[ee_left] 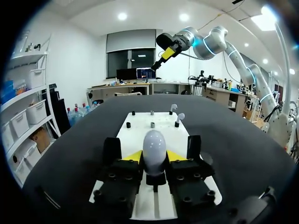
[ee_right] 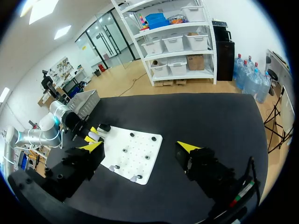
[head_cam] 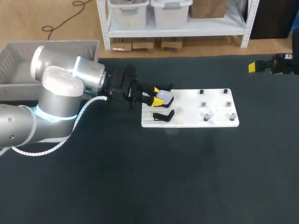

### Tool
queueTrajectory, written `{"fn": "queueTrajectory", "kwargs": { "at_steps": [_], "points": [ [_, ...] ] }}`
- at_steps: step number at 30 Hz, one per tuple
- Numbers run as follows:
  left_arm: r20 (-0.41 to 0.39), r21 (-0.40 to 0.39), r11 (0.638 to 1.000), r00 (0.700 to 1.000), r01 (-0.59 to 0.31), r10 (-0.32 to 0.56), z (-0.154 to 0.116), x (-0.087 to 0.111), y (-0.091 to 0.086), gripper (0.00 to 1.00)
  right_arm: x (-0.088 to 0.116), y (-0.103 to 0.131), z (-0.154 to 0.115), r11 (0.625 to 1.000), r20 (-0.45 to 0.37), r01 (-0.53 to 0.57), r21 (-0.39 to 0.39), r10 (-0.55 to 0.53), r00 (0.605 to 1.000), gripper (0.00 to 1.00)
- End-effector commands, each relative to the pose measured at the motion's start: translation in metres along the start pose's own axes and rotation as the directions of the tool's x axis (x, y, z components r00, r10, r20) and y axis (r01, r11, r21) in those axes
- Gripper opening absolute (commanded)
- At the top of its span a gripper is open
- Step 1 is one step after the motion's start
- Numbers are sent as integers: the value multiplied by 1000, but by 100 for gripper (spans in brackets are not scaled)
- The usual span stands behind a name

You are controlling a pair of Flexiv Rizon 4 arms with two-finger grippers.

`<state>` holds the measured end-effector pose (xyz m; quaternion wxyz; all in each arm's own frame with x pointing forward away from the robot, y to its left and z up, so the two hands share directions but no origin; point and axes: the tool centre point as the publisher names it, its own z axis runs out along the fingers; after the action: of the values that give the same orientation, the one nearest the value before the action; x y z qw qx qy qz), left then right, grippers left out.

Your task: Pick up each earbud case from the left stands, insert the matching earbuds, close the lid, and place the case in the box.

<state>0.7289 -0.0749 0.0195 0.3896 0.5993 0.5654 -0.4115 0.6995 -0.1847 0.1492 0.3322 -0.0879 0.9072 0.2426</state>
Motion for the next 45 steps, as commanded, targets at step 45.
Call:
{"fn": "queueTrajectory", "kwargs": {
  "at_steps": [45],
  "points": [
    [277, -68, 997, 961, 34, -14, -76, -106, -57, 0, 0, 0, 0, 1000, -1, 0, 3, 0, 1000, 100]
  ]
}}
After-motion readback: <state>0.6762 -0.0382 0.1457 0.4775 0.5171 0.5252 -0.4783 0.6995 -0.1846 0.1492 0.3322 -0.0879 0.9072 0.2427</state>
